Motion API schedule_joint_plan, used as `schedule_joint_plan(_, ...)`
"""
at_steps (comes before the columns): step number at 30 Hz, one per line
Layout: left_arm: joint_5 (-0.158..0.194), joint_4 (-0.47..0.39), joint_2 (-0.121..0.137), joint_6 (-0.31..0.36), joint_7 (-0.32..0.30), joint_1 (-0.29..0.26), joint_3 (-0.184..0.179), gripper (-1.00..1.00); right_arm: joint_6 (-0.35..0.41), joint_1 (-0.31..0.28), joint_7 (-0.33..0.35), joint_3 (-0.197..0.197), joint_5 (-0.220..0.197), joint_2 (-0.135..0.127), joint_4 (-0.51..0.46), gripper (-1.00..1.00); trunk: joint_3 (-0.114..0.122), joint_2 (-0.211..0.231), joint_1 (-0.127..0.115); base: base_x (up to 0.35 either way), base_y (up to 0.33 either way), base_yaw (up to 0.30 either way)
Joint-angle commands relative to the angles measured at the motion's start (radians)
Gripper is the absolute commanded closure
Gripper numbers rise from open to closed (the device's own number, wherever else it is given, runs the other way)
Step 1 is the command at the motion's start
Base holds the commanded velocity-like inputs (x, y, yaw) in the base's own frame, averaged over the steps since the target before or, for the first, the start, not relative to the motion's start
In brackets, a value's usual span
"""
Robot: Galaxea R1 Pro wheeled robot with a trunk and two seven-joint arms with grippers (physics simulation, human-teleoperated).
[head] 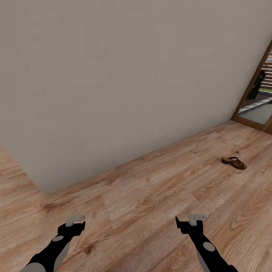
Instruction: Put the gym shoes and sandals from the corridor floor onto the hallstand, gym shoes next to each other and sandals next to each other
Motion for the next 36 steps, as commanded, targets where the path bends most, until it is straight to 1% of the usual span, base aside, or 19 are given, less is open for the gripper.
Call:
schedule_joint_plan(1, 0.005, 0.001, 0.0, -0.003, 0.001, -0.001, 0.0, -1.0, -0.003, 0.0, 0.0, 0.002, -0.001, -0.001, 0.0, -1.0, -0.002, 0.0, 0.0, -0.001, 0.0, 0.229)
schedule_joint_plan(16, 0.005, 0.002, 0.0, -0.003, 0.001, -0.001, 0.0, -1.0, -0.003, 0.0, 0.001, 0.003, -0.001, -0.001, 0.0, -1.0, -0.017, 0.0, 0.0, -0.01, 0.0, 0.23)
schedule_joint_plan(22, 0.006, 0.002, 0.0, -0.003, 0.001, -0.001, 0.0, -1.0, -0.003, 0.0, 0.0, 0.003, 0.015, -0.001, 0.0, -1.0, -0.023, 0.0, 0.0, -0.09, 0.0, 0.23)
schedule_joint_plan(31, 0.005, 0.002, 0.0, -0.003, 0.001, -0.001, 0.0, -1.0, -0.003, 0.0, 0.0, 0.002, 0.036, 0.0, 0.0, -1.0, -0.032, 0.0, 0.0, -0.229, 0.0, 0.23)
schedule_joint_plan(36, 0.006, 0.001, 0.0, -0.003, 0.001, -0.001, 0.0, -1.0, -0.006, 0.0, 0.003, 0.0, 0.04, -0.002, 0.0, -1.0, -0.033, 0.0, 0.0, -0.318, -0.009, 0.046)
